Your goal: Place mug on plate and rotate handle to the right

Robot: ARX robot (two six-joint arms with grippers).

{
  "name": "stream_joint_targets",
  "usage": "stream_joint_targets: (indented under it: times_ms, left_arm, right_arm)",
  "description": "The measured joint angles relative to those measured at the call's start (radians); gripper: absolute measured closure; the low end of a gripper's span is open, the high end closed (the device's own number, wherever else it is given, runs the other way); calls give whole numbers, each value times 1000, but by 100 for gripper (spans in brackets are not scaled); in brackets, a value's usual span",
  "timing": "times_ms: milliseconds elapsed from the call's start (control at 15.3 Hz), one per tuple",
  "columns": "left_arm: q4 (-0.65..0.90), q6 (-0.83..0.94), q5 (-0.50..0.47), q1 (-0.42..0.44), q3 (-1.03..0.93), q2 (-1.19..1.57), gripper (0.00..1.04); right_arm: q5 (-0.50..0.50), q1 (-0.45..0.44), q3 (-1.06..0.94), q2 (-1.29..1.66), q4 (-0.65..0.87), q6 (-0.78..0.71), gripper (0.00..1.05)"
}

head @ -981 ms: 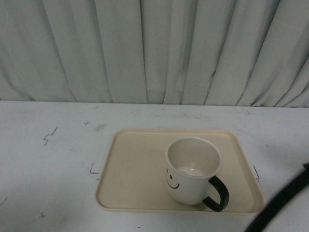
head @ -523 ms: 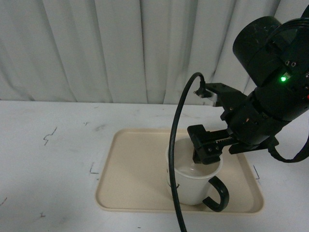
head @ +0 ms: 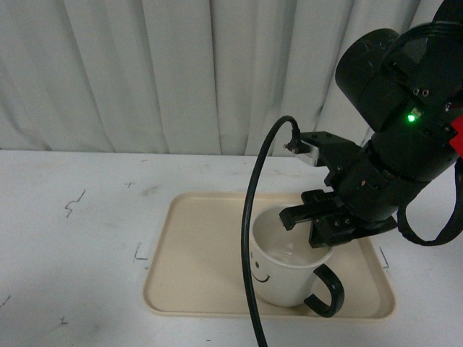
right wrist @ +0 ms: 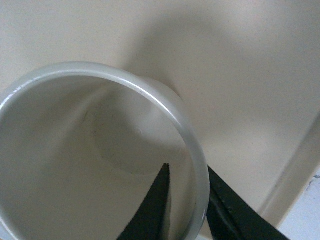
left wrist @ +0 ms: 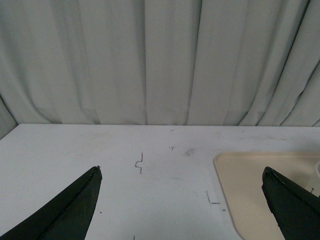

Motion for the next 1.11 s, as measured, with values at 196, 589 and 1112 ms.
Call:
stream_joint_targets:
  times_ms: [196,589,1112]
  left_arm:
    - [0,0,0,0,0,0,7]
    - [0,0,0,0,0,0,7]
    - [0,0,0,0,0,0,7]
  right_arm:
    - [-10,-3,34,-1,-39,-42,97]
    - [-63,-67,282,-5,-265,-616,102]
    - [-76,-63,377,90,-412,-1000,102]
